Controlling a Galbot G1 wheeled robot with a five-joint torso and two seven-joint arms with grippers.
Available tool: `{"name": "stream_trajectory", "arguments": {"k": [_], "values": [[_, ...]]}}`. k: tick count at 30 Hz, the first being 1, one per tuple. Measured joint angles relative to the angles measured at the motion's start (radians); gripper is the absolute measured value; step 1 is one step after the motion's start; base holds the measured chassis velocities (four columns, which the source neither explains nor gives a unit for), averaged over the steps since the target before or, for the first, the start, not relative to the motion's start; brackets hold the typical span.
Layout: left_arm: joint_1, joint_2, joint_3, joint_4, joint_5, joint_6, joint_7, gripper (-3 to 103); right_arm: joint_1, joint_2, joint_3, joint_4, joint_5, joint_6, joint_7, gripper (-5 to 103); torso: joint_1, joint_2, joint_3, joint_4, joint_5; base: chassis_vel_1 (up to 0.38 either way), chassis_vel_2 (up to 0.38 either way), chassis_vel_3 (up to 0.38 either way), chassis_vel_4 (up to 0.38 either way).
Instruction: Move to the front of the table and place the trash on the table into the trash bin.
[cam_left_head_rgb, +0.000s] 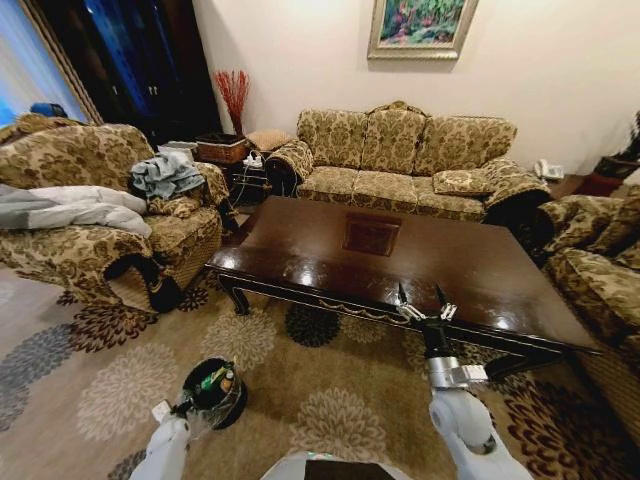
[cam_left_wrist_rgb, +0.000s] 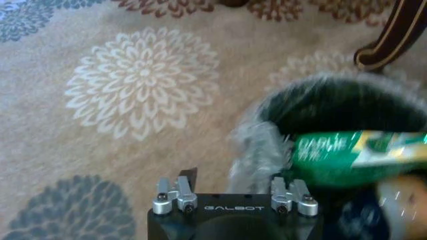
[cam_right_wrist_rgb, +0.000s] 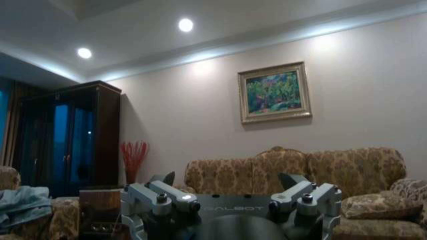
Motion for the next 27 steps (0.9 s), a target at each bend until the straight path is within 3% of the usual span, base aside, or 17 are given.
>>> {"name": "stream_trajectory", "arguments": {"k": [3,4,6,8,9,10,13,15,18,20,24,27], "values": [[0.094,-0.006,-0.018,-0.120,0.003,0.056,-0.015,75,0.014,0.000,0.000,-0.006,0.009,-0.001,0.000,100,0.000,0.001,0.000,0.0001,-0.0002,0.000,0.000,0.000,0.000],[0.094,-0.006,-0.018,-0.120,0.003,0.056,-0.015,75,0.014,0.000,0.000,-0.006,0.009,-0.001,0.000,100,0.000,0.001,0.000,0.0001,-0.0002,0.000,0.000,0.000,0.000],[0.224,-0.027,-0.052,-0.345,0.010,0.123,-0.039,85,0.034,0.010,-0.001,-0.021,0.018,-0.001,-0.006,100,0.000,0.002,0.001,0.0006,0.0012,0.000,0.000,0.000,0.000],[0.247,-0.033,-0.059,-0.385,0.020,0.128,-0.043,85,0.039,0.013,-0.003,-0.026,0.019,0.000,-0.007,100,0.000,0.002,0.001,0.0004,0.0011,0.000,0.000,0.000,0.000],[0.304,-0.048,-0.077,-0.484,0.037,0.152,-0.058,96,0.050,0.019,-0.008,-0.034,0.021,0.000,-0.009,100,0.001,0.003,0.001,0.0005,0.0000,0.000,0.000,0.000,0.000],[0.339,-0.057,-0.092,-0.551,0.043,0.180,-0.070,98,0.057,0.023,-0.011,-0.039,0.024,0.001,-0.012,100,0.001,0.003,0.002,0.0006,0.0004,0.000,0.000,0.000,0.000],[0.369,-0.065,-0.107,-0.611,0.048,0.204,-0.078,100,0.062,0.026,-0.013,-0.043,0.026,0.001,-0.016,100,0.001,0.003,0.002,0.0004,0.0008,0.000,0.000,0.000,0.000],[0.436,-0.076,-0.135,-0.719,0.053,0.253,-0.084,100,0.071,0.028,-0.014,-0.048,0.032,0.002,-0.022,100,0.001,0.004,0.002,0.0003,0.0003,0.000,0.000,0.000,0.000],[0.476,-0.082,-0.153,-0.777,0.053,0.268,-0.084,100,0.074,0.028,-0.014,-0.048,0.038,0.002,-0.026,100,0.001,0.004,0.002,0.0003,0.0004,0.000,0.000,0.000,0.000],[0.496,-0.088,-0.164,-0.811,0.054,0.270,-0.084,100,0.076,0.028,-0.012,-0.048,0.040,0.002,-0.027,100,0.001,0.004,0.002,0.0003,0.0003,0.000,0.000,0.000,0.000],[0.570,-0.128,-0.199,-0.995,0.065,0.264,-0.084,100,0.060,0.027,-0.003,-0.037,0.034,-0.021,-0.041,100,0.002,0.005,0.003,0.0003,0.0011,0.000,0.000,0.000,0.000],[0.566,-0.136,-0.197,-1.008,0.067,0.268,-0.083,100,0.053,0.027,-0.003,-0.036,0.027,-0.024,-0.042,100,0.002,0.005,0.003,0.0003,0.0008,0.000,0.000,0.000,0.000]]}}
